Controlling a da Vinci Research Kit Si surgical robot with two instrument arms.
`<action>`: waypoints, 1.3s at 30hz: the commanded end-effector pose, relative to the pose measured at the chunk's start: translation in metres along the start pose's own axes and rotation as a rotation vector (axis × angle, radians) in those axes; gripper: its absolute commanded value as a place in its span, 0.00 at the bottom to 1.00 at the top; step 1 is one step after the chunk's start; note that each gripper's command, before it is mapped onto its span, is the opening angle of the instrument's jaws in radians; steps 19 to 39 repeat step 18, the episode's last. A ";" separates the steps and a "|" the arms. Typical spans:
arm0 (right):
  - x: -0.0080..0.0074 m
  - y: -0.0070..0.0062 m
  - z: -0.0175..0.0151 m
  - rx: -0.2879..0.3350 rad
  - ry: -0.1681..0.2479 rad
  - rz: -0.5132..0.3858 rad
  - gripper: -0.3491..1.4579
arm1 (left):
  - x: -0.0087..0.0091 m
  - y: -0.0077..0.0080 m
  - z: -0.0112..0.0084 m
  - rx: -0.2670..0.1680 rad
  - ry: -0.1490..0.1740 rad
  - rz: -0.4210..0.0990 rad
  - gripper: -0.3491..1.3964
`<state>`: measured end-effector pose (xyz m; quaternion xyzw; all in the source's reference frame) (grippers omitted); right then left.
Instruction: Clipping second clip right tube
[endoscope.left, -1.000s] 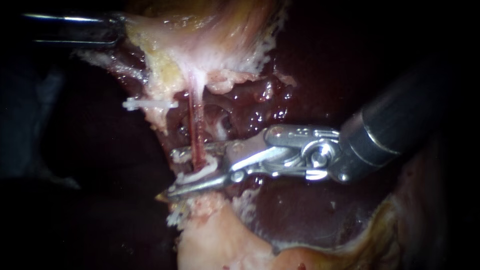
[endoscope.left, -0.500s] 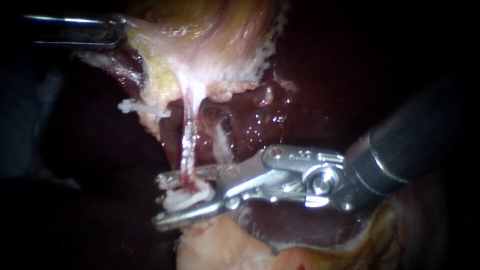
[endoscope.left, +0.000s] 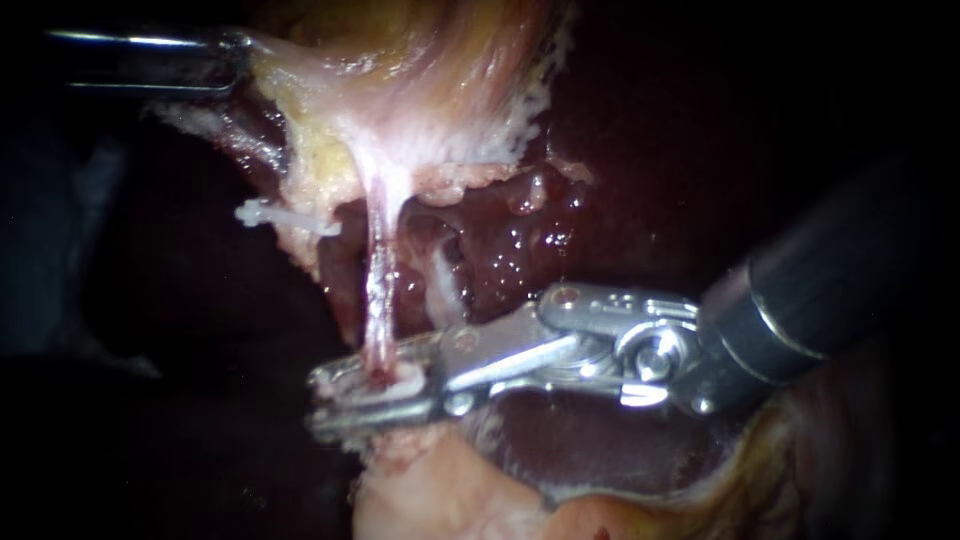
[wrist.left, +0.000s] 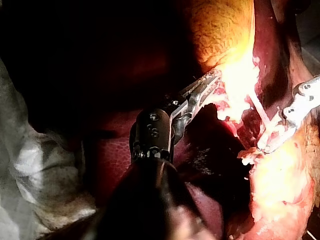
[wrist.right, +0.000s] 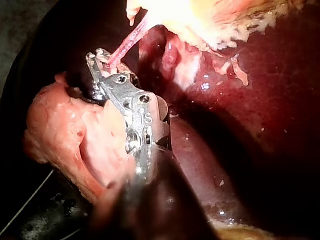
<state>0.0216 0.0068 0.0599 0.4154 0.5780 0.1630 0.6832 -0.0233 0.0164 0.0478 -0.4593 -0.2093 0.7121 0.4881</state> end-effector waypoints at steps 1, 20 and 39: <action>0.0000 0.0000 -0.0001 0.000 0.000 0.023 0.01 | 0.0000 0.0000 0.0000 0.000 0.000 0.000 0.00; -0.0015 0.0010 -0.0007 0.004 0.001 0.122 0.00 | 0.0001 -0.0001 0.0001 0.000 0.000 0.000 0.00; -0.0015 0.0010 -0.0007 0.004 0.001 0.122 0.00 | 0.0001 -0.0001 0.0001 0.000 0.000 0.000 0.00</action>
